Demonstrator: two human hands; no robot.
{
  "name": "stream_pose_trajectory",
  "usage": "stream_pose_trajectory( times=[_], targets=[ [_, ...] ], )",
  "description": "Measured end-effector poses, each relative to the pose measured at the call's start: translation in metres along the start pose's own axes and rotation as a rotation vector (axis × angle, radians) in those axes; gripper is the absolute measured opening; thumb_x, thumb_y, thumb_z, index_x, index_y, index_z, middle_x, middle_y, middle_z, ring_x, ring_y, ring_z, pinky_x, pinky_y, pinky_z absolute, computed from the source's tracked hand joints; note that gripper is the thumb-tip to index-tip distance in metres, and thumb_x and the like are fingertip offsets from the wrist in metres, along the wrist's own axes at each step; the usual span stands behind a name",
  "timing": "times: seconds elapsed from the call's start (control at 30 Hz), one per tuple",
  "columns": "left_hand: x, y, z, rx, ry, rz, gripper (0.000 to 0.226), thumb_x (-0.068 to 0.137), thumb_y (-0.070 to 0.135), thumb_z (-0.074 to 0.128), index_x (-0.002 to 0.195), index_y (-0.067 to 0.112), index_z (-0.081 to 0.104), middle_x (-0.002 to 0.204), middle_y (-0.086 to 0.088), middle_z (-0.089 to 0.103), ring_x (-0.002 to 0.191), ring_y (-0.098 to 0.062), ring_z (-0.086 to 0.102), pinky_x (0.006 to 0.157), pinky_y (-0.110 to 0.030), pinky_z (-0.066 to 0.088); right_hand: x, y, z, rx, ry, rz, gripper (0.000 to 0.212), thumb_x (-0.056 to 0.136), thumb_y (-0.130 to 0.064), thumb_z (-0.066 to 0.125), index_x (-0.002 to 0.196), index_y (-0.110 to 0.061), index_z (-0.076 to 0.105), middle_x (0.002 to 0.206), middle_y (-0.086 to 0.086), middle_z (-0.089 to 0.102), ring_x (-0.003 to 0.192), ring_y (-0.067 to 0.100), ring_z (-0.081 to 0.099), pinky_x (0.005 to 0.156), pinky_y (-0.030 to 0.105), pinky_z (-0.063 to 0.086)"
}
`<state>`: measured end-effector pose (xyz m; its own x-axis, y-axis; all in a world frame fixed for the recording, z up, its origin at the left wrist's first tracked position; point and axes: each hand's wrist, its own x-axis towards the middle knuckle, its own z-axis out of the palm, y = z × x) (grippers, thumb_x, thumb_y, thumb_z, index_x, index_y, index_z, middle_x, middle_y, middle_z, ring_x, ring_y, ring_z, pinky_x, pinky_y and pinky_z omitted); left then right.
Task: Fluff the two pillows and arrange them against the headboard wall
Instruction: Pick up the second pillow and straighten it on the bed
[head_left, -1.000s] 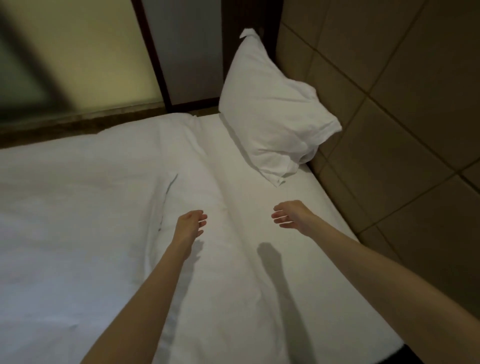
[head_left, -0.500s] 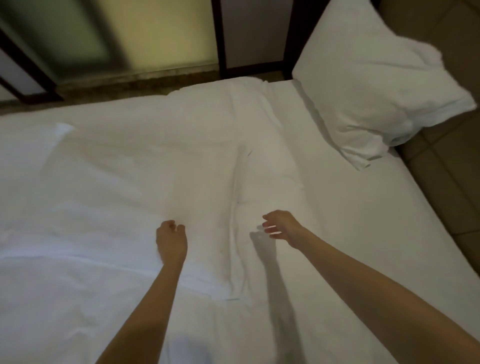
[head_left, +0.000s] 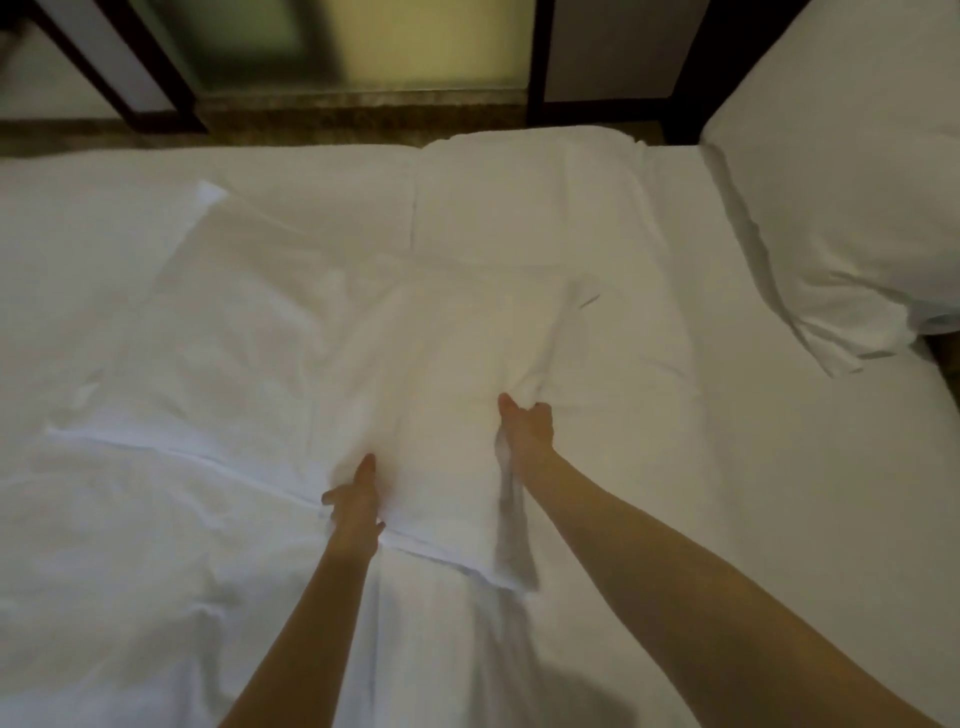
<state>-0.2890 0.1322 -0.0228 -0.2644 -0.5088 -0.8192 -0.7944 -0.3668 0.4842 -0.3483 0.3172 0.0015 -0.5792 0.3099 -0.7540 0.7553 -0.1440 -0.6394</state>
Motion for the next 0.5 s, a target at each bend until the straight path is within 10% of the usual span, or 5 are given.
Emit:
stream_pose_trajectory(
  times=[0.5],
  targets=[
    [-0.027, 0.013, 0.012, -0.244, -0.102, 0.038, 0.085, 0.076, 0.049, 0.073, 0.144, 0.014, 0.037, 0.147, -0.011, 0.042, 0.129, -0.037, 0.046, 0.099, -0.052, 0.047, -0.013, -0.073, -0.128, 0.161, -0.102, -0.320, 0.020, 0.080, 0.006, 0.062, 0.086, -0.013, 0.065, 0.083, 0.006, 0.069, 0.063, 0.014, 0.068, 0.064, 0.027, 0.056]
  ],
)
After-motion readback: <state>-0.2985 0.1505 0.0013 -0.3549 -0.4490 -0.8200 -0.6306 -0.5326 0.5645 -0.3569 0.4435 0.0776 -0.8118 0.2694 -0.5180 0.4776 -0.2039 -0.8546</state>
